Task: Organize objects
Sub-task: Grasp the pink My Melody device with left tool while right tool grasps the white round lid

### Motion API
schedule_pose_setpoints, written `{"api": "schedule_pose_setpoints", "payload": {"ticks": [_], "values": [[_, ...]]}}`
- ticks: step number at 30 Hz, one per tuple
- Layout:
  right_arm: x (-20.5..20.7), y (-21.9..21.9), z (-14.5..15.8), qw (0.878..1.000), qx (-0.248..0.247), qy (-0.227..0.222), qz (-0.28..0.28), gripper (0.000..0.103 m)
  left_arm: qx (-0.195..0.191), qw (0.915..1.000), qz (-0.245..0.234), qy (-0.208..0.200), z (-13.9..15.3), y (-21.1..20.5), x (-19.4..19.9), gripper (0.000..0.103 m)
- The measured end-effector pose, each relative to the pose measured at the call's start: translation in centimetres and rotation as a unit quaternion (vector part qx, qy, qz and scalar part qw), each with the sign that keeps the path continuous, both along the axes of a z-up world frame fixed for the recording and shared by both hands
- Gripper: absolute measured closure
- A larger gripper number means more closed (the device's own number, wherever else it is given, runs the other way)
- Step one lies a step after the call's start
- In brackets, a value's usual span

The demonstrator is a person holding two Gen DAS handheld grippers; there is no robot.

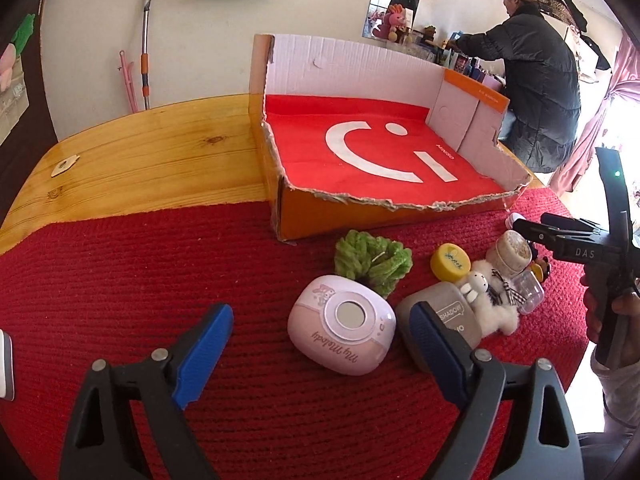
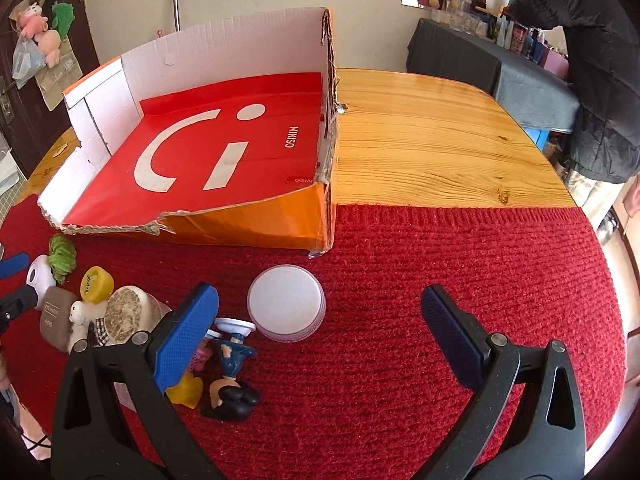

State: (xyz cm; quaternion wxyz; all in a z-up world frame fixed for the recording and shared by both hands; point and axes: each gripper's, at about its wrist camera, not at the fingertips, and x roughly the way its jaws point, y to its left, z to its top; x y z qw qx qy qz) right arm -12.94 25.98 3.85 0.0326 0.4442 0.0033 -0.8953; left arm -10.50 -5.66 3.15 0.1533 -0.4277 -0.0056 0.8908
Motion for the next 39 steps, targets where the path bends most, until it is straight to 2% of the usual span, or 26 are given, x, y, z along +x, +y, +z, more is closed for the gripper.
{"api": "schedule_pose_setpoints", "payload": {"ticks": [3,6,13,17,20,22,23,24,30,39], "values": [[-0.1,0.2,-0.1,1.0,-0.008,-0.004,0.001,0.003,0.011,0.9999,-0.005,-0.002,-0.1,-0.2,-0.4,0.014],[-0.1,0.2,-0.4,1.0,-0.02,-0.012,0.008,0.015,0.021,0.9997,-0.012,-0.008,-0.1,-0.5,-0.6,0.021],[0.0,0.3,-0.2,1.0,-0.025,-0.006,0.011,0.026,-0.005,0.9995,-0.032,-0.003,-0.1,-0.5,-0.2,0.026],[-0.1,0.4,-0.1,1.0,-0.015,-0.005,0.014,0.044,-0.03,0.9987,-0.042,0.009,-0.3,0.2,-0.2,0.035],[0.0,0.5,0.0,1.0,-0.017,-0.004,0.019,0.049,-0.031,0.9984,-0.045,0.014,-0.4,0.3,-0.3,0.04],[0.1,0.3,0.0,1.0,-0.018,-0.003,0.023,0.054,-0.027,0.9983,-0.048,0.018,-0.4,0.6,-0.5,0.047],[0.1,0.3,0.0,0.999,-0.021,-0.003,0.025,0.061,-0.028,0.9983,-0.048,0.02,-0.4,0.6,-0.5,0.047],[0.2,0.2,0.0,0.999,-0.023,-0.003,0.027,0.064,-0.028,0.9981,-0.05,0.021,-0.4,0.7,-0.5,0.047],[0.7,0.3,0.5,0.999,-0.036,0.006,0.027,0.064,-0.01,0.9985,-0.047,0.025,0.1,0.3,0.0,0.047],[1.7,0.3,2.9,0.998,-0.045,0.028,0.037,0.064,0.001,0.9977,-0.033,0.06,2.6,-0.3,1.0,0.047]]}}
